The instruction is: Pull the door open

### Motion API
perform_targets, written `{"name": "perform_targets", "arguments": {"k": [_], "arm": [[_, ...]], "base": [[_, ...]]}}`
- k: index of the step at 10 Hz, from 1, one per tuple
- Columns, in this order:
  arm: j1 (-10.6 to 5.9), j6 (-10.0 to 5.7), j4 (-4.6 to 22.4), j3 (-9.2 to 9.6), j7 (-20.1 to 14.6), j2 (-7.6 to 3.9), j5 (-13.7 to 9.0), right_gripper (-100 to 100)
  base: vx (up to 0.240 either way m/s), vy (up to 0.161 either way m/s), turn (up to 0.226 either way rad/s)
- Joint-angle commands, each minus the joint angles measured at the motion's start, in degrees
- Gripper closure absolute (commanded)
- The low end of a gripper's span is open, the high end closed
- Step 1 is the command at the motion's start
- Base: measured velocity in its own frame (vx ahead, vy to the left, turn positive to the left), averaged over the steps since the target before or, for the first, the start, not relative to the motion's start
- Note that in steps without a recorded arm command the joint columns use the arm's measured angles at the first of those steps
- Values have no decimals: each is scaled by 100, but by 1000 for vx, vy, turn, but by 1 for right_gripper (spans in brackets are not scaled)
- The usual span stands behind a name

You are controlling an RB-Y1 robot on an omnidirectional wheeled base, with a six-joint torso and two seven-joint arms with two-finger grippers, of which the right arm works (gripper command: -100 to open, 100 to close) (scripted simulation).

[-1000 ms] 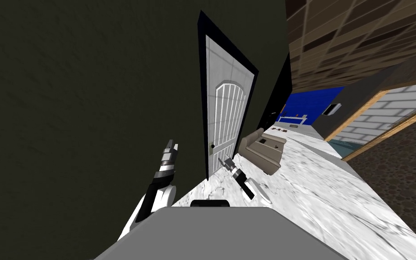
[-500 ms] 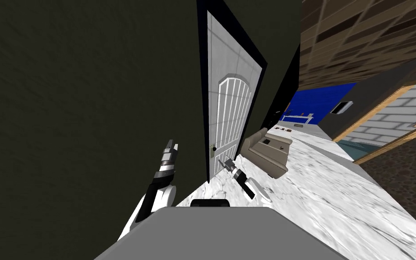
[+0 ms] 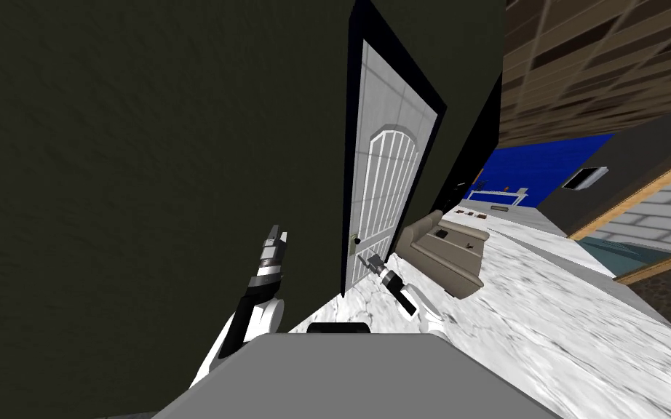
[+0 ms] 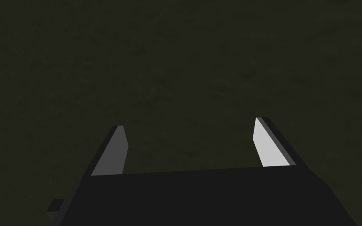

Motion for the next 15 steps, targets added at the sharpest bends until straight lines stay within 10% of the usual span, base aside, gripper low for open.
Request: {"name": "perform_targets", "arguments": {"k": [1, 9, 10, 15], "arm": [[-75, -118, 199, -160, 50, -94, -108, -100], [-403, -391, 863, -703, 121, -443, -474, -100], [-403, -391, 863, -703, 121, -443, -474, 100], [-403, -391, 863, -703, 121, -443, -474, 100]], "base": [[76, 95, 131], [75, 49, 93], [-60, -49, -22], [-6, -3, -1]]}}
